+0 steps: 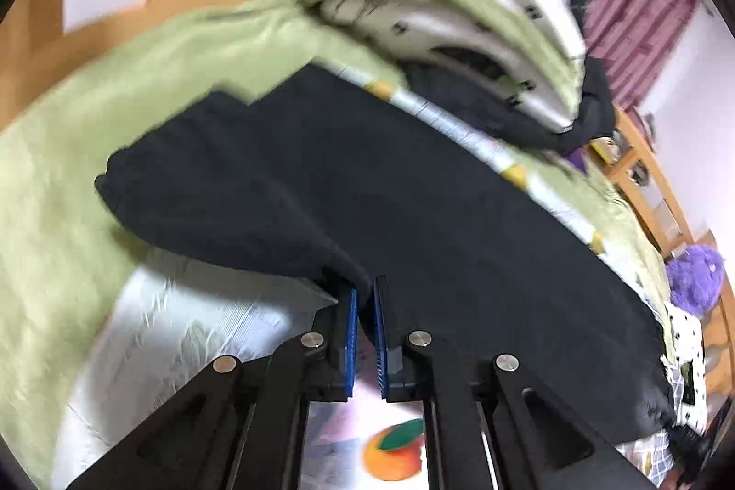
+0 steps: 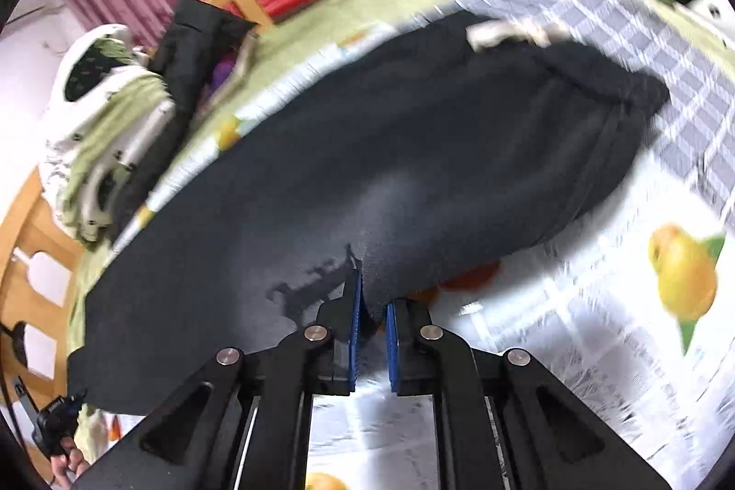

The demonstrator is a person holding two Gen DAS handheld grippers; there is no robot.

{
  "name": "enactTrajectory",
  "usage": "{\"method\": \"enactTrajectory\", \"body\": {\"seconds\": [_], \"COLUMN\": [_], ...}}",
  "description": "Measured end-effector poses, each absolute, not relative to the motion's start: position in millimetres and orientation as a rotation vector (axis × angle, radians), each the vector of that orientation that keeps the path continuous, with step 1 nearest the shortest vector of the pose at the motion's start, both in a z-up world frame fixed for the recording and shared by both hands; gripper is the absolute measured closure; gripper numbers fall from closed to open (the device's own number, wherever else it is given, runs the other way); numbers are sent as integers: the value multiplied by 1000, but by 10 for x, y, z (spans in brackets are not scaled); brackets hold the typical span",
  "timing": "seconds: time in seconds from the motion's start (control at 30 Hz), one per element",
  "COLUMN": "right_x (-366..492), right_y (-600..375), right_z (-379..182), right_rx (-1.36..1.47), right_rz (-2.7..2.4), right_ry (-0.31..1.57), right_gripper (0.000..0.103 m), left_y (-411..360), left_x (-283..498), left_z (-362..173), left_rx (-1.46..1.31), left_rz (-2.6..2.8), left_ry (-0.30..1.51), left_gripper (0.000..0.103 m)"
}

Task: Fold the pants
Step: 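Grasp the waistband edge of the pants with the left gripper while the right gripper grasps it too, then lift the waistband with both grippers and fold it over toward the cuffs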

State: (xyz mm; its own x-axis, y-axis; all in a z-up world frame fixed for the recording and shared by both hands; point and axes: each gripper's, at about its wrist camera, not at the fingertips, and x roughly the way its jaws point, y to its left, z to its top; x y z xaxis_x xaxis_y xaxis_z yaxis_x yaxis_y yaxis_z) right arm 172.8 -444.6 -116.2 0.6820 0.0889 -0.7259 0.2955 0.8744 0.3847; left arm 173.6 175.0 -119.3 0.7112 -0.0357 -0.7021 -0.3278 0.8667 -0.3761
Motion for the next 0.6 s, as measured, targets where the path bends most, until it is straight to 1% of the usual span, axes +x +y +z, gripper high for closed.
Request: {"method": "enactTrajectory", "body": {"seconds": [0.2, 0.3, 0.43, 0.6], "right_x": [2207, 2582, 3086, 3611], "right_y": [-4391, -4309, -4310, -4234], "right_z": [-453, -210, -266, -645], "right_rx": [399, 303, 270, 272], "right_rz": [-52, -31, -22, -38], "right_ry": [771, 774, 791, 781], "right_gripper": [95, 95, 96, 94], "left_y": [1684, 1690, 1623, 1604], "left_x": [2034, 2321, 2888, 3398], "left_z": [-588, -465, -588, -990], "left_rx": [-436, -412, -355, -365], "left_rz": [132, 146, 189, 230], "left_ry": [666, 626, 607, 654], "left_gripper": [96, 96, 96, 96]}}
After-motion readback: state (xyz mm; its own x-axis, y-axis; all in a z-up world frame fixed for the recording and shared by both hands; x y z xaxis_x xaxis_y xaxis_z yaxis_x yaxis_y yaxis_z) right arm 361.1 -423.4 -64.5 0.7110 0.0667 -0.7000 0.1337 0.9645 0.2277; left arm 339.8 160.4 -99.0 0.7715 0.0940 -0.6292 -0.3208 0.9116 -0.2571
